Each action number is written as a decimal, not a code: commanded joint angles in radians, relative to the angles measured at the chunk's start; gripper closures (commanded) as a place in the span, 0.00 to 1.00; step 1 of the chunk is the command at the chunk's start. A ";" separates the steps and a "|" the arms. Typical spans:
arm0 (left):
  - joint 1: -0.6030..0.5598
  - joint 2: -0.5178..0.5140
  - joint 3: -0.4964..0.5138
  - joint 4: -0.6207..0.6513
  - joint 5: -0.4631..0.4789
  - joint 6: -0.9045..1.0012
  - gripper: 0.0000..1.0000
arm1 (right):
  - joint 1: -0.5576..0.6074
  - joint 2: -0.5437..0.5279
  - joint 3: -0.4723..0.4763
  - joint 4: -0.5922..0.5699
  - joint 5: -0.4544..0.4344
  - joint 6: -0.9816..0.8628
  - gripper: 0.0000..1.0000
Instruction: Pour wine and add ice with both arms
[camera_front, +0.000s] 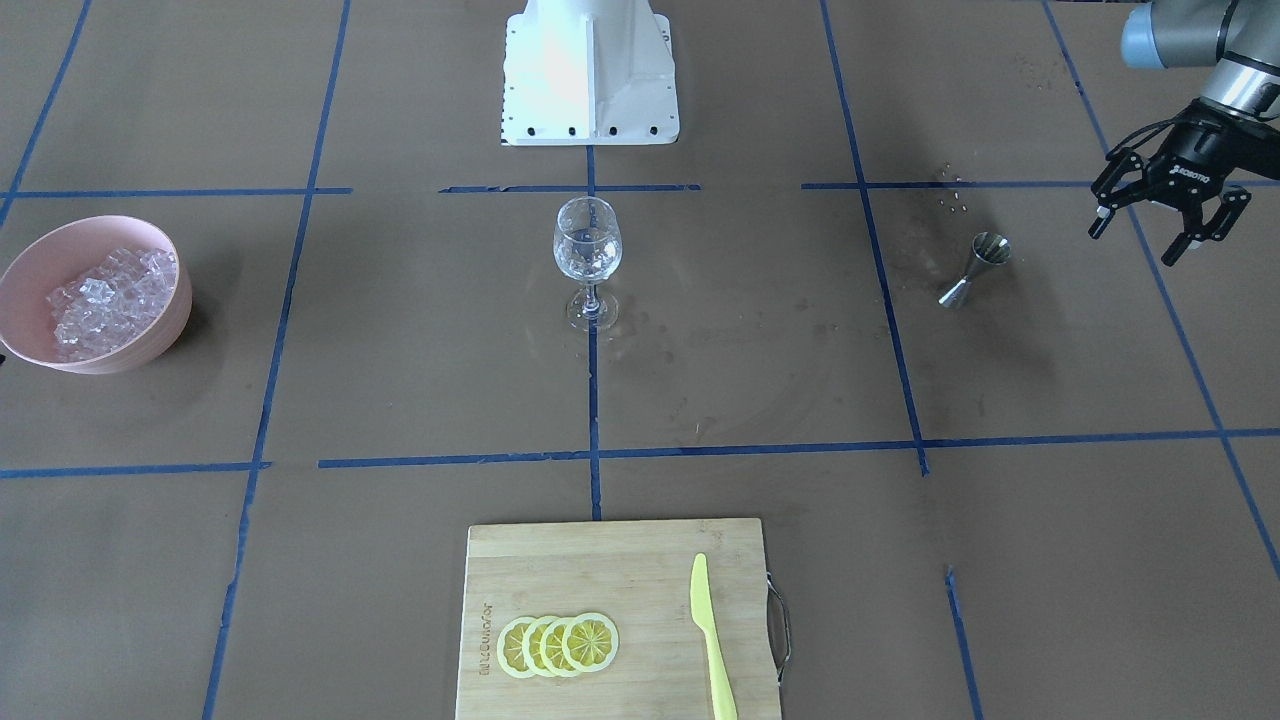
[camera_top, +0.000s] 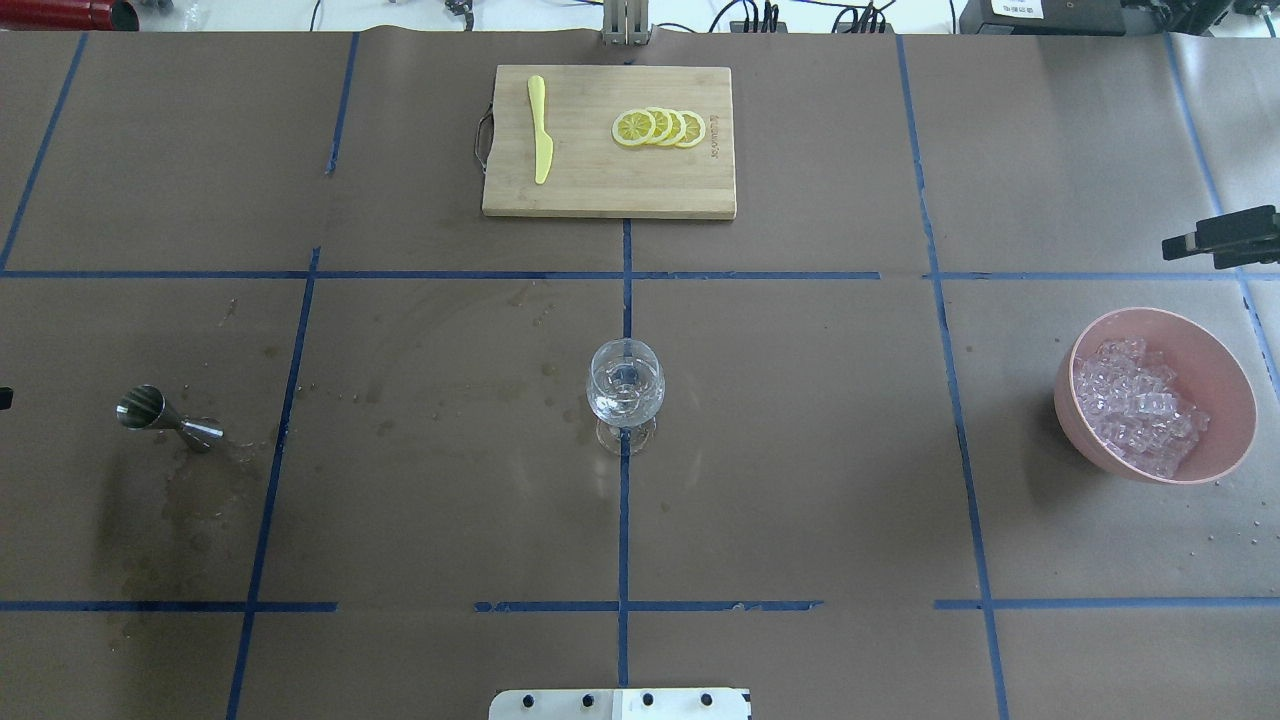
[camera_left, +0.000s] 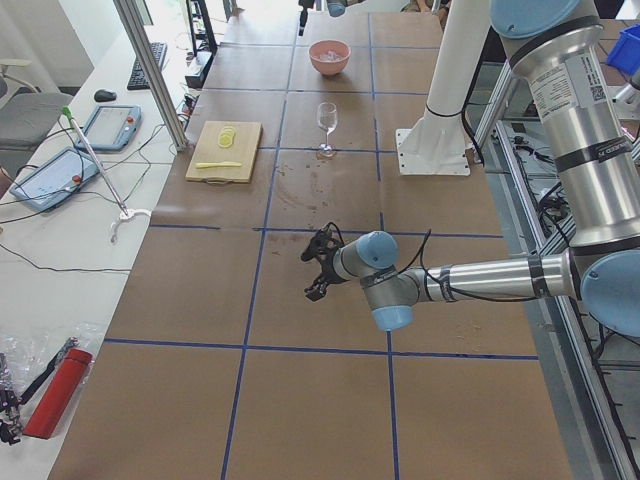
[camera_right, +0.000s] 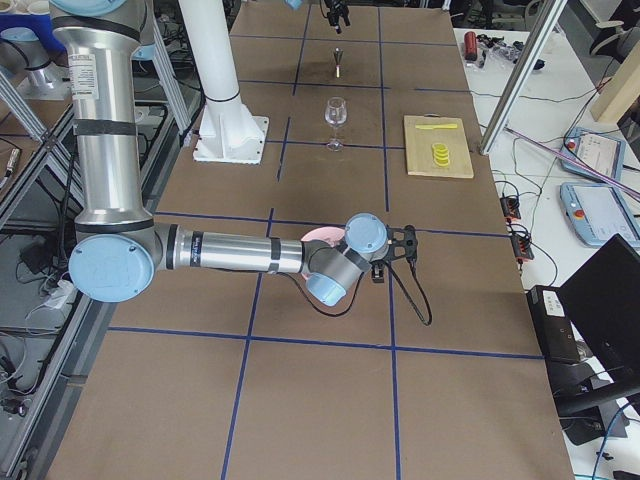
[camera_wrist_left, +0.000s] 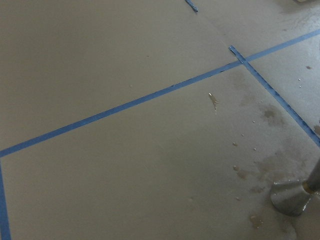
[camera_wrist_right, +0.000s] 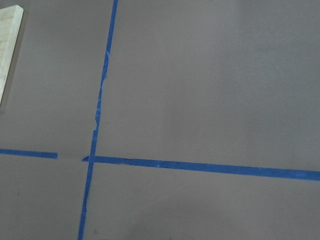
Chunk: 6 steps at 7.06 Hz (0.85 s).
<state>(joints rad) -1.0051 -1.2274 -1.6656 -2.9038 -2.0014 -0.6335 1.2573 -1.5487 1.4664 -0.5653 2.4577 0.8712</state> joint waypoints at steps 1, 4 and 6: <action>-0.020 -0.053 0.030 0.026 -0.027 -0.034 0.01 | -0.058 -0.001 0.087 -0.075 -0.063 0.080 0.00; -0.023 -0.035 0.033 0.023 -0.025 -0.078 0.00 | -0.100 -0.074 0.248 -0.239 -0.086 0.080 0.00; -0.023 -0.037 0.033 0.021 -0.025 -0.133 0.00 | -0.203 -0.126 0.349 -0.416 -0.178 0.080 0.00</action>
<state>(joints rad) -1.0277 -1.2643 -1.6326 -2.8820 -2.0264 -0.7437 1.1161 -1.6431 1.7423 -0.8477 2.3381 0.9510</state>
